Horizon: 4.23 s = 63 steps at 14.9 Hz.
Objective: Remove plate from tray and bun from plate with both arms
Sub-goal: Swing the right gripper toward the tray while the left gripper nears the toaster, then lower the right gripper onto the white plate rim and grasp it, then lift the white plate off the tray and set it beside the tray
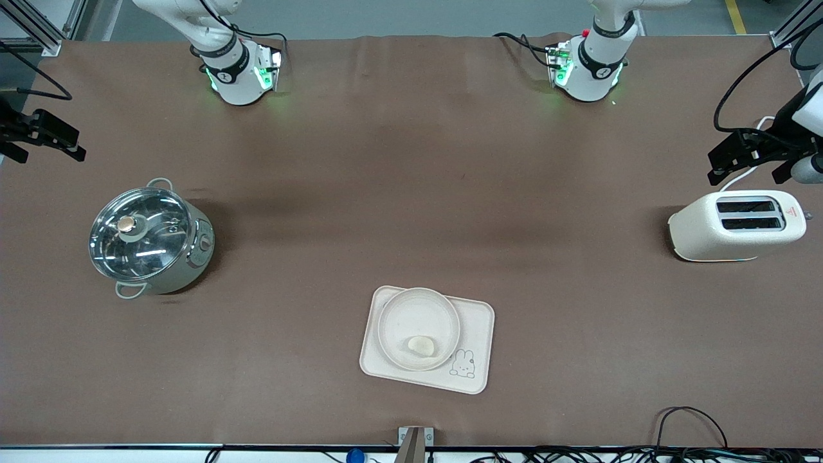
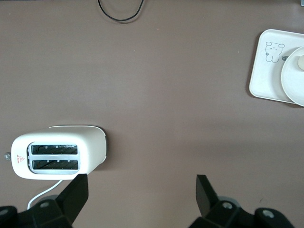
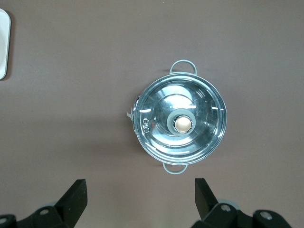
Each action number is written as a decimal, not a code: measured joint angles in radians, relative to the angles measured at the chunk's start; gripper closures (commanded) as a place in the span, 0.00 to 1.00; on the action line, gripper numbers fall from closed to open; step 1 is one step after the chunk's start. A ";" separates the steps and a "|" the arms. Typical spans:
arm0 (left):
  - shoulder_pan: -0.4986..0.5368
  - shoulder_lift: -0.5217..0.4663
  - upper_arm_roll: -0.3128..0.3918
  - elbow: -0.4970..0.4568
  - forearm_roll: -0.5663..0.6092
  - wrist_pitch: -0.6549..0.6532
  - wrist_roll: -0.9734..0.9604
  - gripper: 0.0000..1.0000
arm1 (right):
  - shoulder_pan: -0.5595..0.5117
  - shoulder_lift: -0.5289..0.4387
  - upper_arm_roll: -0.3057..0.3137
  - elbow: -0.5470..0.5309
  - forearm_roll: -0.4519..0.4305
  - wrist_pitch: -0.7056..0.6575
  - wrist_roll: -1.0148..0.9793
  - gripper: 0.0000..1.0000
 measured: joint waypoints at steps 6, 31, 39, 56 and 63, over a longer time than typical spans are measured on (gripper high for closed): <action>-0.001 0.001 0.000 0.001 0.000 -0.004 -0.005 0.00 | 0.005 0.008 0.003 -0.002 0.001 0.003 0.000 0.00; -0.250 0.403 -0.019 -0.031 -0.074 0.272 -0.493 0.00 | 0.536 0.944 0.017 0.332 0.406 0.895 0.637 0.00; -0.249 0.403 -0.019 -0.031 -0.074 0.272 -0.493 0.00 | 0.572 1.166 0.013 0.547 0.406 0.968 0.730 0.53; -0.249 0.406 -0.019 -0.031 -0.074 0.272 -0.493 0.00 | 0.583 1.135 0.009 0.506 0.405 0.963 0.320 0.99; -0.250 0.407 -0.019 -0.030 -0.074 0.272 -0.493 0.00 | 0.630 0.847 0.012 0.168 0.405 0.931 0.244 0.99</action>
